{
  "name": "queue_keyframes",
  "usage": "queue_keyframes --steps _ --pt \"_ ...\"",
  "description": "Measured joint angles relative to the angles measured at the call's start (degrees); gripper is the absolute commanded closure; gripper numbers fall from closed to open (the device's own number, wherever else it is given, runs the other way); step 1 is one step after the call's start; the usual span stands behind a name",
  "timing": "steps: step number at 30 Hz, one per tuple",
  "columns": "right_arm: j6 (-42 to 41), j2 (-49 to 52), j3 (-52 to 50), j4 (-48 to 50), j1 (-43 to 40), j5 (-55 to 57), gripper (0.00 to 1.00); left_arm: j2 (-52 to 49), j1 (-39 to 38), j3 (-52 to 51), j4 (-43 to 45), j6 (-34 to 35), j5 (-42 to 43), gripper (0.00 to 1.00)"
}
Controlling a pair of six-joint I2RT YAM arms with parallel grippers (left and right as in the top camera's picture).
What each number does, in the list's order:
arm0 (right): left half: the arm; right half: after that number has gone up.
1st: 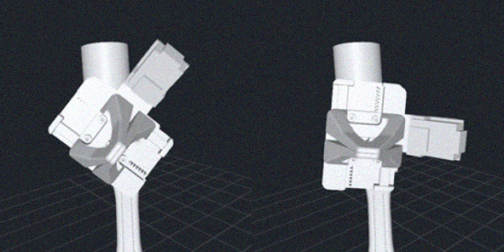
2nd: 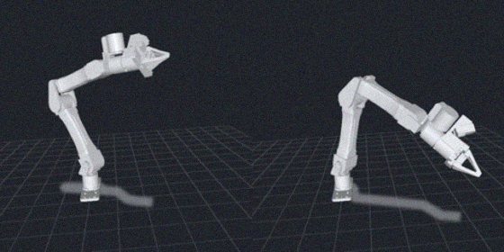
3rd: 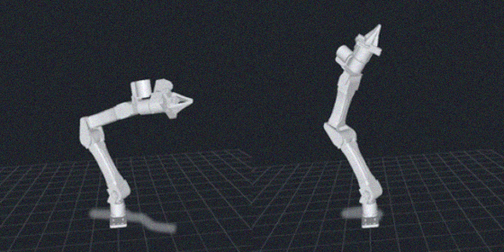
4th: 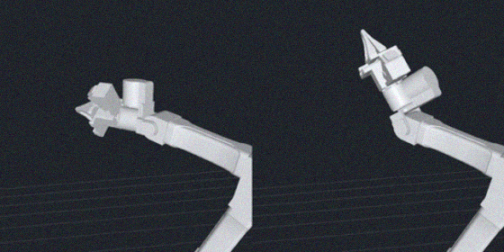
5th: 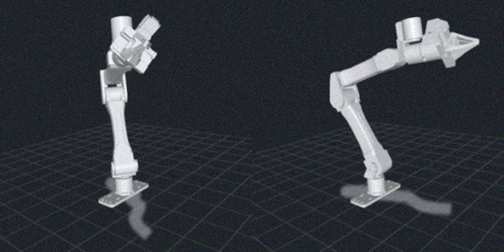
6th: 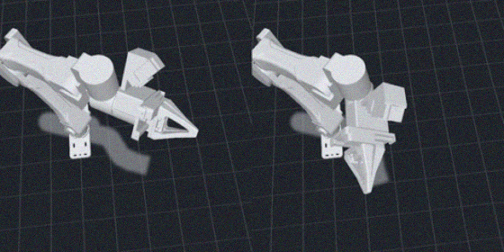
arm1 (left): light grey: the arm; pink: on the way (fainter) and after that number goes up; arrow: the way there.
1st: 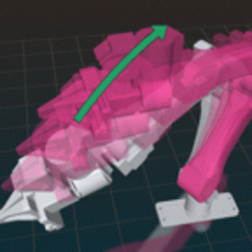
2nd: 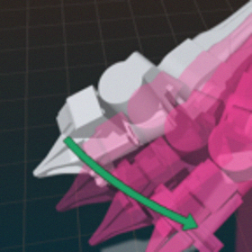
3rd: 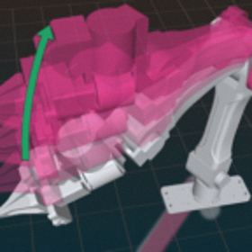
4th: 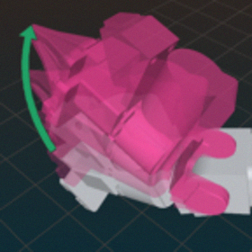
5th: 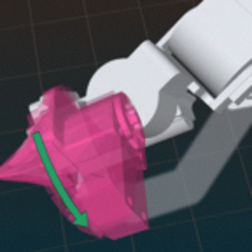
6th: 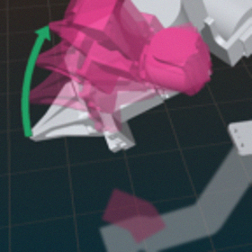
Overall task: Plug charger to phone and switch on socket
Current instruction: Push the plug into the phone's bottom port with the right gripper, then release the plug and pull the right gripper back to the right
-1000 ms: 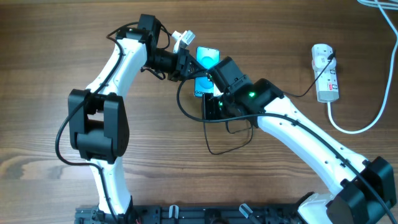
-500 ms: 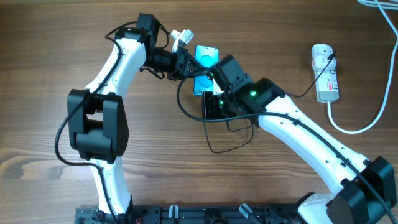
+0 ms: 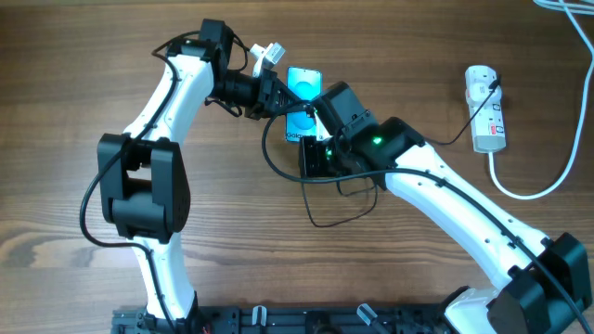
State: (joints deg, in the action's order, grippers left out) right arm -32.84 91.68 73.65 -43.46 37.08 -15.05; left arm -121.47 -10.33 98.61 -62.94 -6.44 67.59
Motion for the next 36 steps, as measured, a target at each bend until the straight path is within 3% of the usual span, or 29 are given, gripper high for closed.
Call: queue_keyframes --steps 23,32,34,36 --pt "-1.64 0.00 -0.46 2.34 0.11 -0.26 0.94 0.00 0.61 0.74 -1.07 -1.68 -0.28 0.96" --pt "-1.36 -0.07 -0.15 3.06 -0.98 2.29 0.75 0.00 -0.15 0.24 -1.20 -1.86 -0.50 0.96" --pt "-1.31 -0.28 -0.04 1.86 -1.09 2.91 0.63 0.00 -0.46 0.22 -0.63 -1.79 -0.66 0.96" --pt "-0.85 -1.29 0.00 -0.46 -1.42 4.55 0.44 0.00 -0.57 0.00 -0.09 -1.18 -0.72 0.96"
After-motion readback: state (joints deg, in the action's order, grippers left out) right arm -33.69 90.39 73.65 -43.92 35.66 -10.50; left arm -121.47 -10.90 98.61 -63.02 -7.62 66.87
